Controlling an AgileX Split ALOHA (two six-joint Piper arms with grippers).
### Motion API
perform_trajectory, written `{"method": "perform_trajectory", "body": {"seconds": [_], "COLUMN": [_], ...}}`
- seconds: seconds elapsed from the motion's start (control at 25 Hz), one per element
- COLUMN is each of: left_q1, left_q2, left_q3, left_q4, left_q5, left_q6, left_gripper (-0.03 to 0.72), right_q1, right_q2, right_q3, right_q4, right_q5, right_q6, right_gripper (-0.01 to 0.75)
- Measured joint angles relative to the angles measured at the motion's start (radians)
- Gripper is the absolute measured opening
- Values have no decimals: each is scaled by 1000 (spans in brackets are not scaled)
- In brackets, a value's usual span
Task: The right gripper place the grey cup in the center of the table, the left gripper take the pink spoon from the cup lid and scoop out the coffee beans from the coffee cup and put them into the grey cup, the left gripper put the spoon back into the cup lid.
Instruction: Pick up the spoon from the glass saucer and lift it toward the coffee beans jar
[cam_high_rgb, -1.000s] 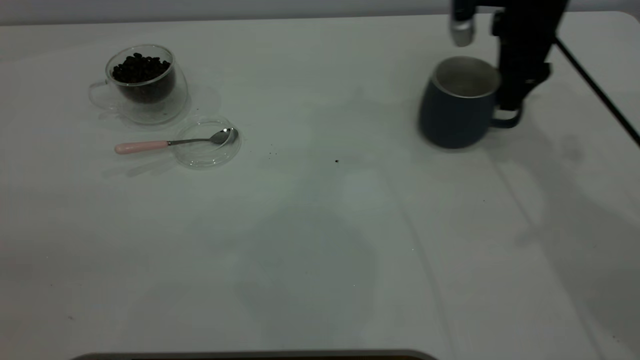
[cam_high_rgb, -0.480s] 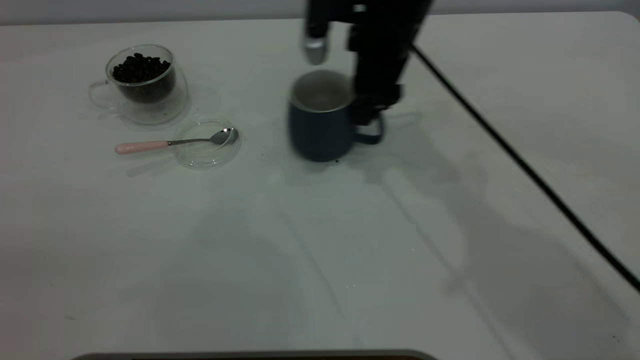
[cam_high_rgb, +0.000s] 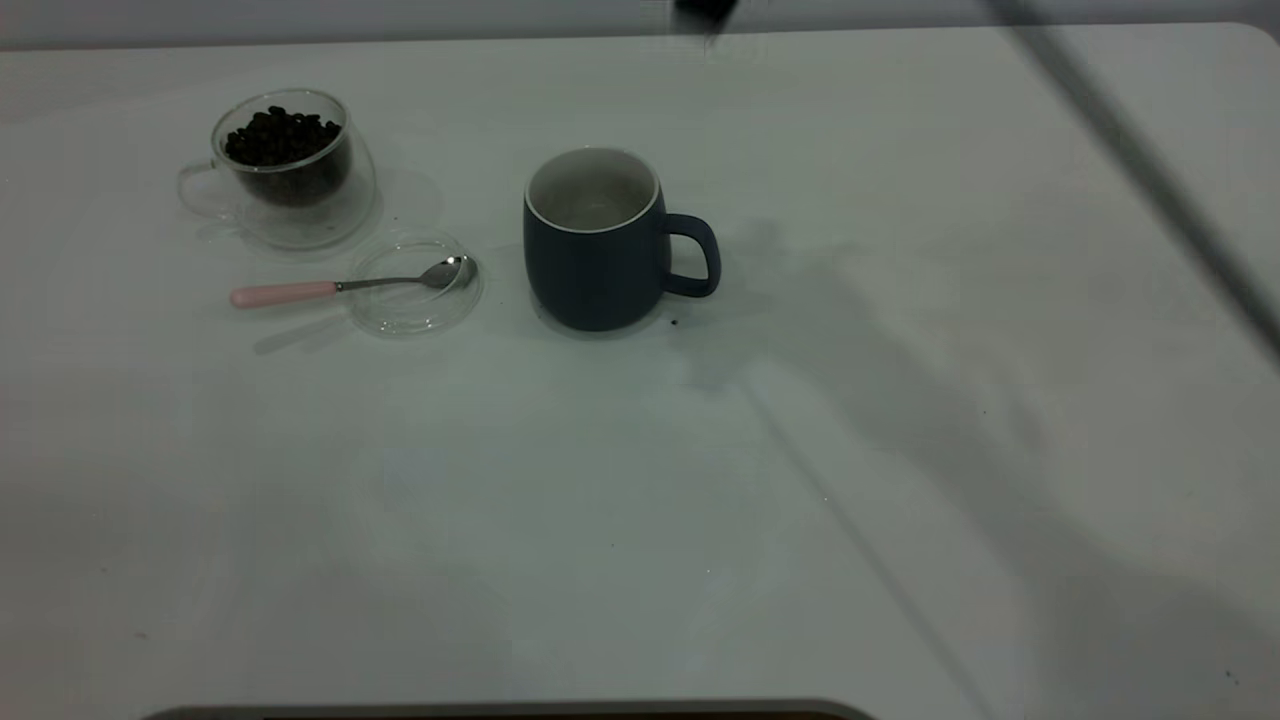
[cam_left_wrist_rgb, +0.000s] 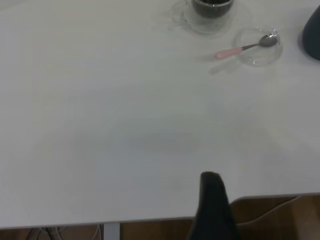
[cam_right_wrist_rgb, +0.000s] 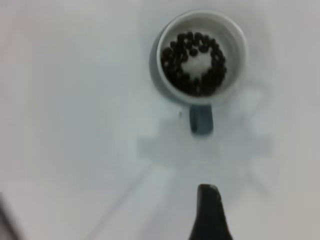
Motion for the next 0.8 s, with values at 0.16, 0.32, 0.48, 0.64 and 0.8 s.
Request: {"method": "perform_trajectory", "body": {"seconds": [0.16, 0.32, 0.48, 0.64, 0.8], "left_q1": [0, 0, 0, 0, 0], "left_q2": [0, 0, 0, 0, 0], "left_q3": [0, 0, 0, 0, 0], "left_q4": [0, 0, 0, 0, 0], "left_q5": [0, 0, 0, 0, 0], "left_q6": [1, 1, 1, 1, 1], "left_gripper": [589, 589, 589, 589, 589], "right_q1": [-1, -1, -1, -1, -1], "right_q2": [-214, -425, -614, -767, -873], "right_q3": [1, 107, 311, 510, 700], "right_q4": [-29, -43, -58, -69, -73], "right_q5": [169, 182, 190, 190, 190], "right_q6": [170, 259, 345, 400, 483], "right_gripper": [591, 591, 591, 591, 591]}}
